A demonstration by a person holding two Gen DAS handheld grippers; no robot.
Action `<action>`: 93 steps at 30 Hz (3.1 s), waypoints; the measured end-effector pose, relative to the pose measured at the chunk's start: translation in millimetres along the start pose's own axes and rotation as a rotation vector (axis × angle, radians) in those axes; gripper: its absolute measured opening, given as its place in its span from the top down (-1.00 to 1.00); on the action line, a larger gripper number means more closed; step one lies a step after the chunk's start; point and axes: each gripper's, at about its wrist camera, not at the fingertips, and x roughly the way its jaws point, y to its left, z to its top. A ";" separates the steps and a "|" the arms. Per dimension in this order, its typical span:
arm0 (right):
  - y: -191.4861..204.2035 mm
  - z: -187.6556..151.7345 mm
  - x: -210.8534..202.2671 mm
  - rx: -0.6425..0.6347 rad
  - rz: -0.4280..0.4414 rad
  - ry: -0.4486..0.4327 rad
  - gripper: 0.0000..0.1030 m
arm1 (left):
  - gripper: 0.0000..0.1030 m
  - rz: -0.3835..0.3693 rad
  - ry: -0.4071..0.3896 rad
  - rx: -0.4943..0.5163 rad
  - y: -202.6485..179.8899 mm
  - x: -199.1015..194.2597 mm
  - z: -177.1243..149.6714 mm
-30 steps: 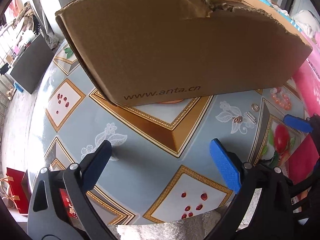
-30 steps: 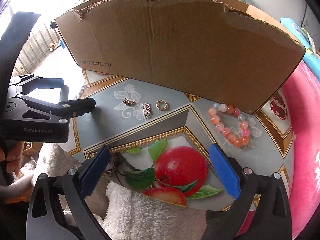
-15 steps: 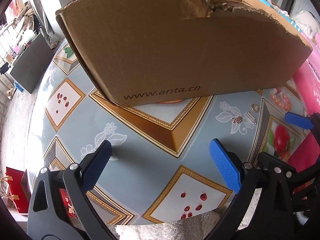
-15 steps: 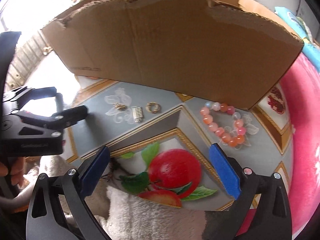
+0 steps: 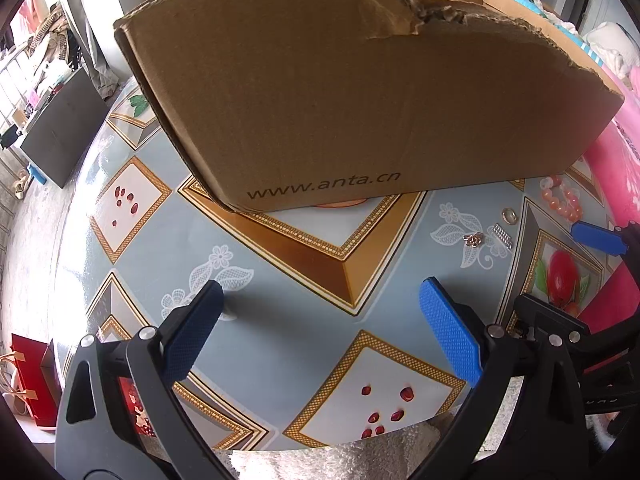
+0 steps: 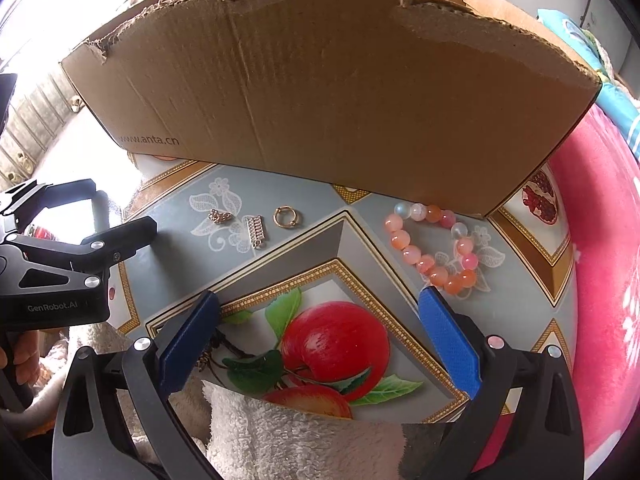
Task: Organize jewelry
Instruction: 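Withdraw the right gripper from the box toward the silver clasp, then lower the right gripper onto the silver clasp and close it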
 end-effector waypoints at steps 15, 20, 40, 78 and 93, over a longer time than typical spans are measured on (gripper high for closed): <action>-1.3 -12.3 0.6 0.024 -0.012 -0.007 -0.88 | -0.86 -0.004 0.003 0.007 0.1 -1.2 3.3; -0.7 -11.6 0.0 0.022 -0.011 -0.009 -0.88 | -0.86 -0.005 0.010 0.005 0.6 0.7 5.4; 0.4 -9.9 1.2 0.025 -0.011 0.010 -0.88 | -0.86 0.008 0.053 -0.027 -2.8 4.2 13.1; -13.6 -34.8 -10.8 0.013 0.058 -0.044 -0.88 | -0.62 -0.152 -0.210 0.107 -18.4 -27.5 -5.3; -47.7 -64.9 -31.7 0.048 0.160 -0.096 -0.88 | 0.53 -0.323 -0.165 0.234 -49.1 -14.0 2.0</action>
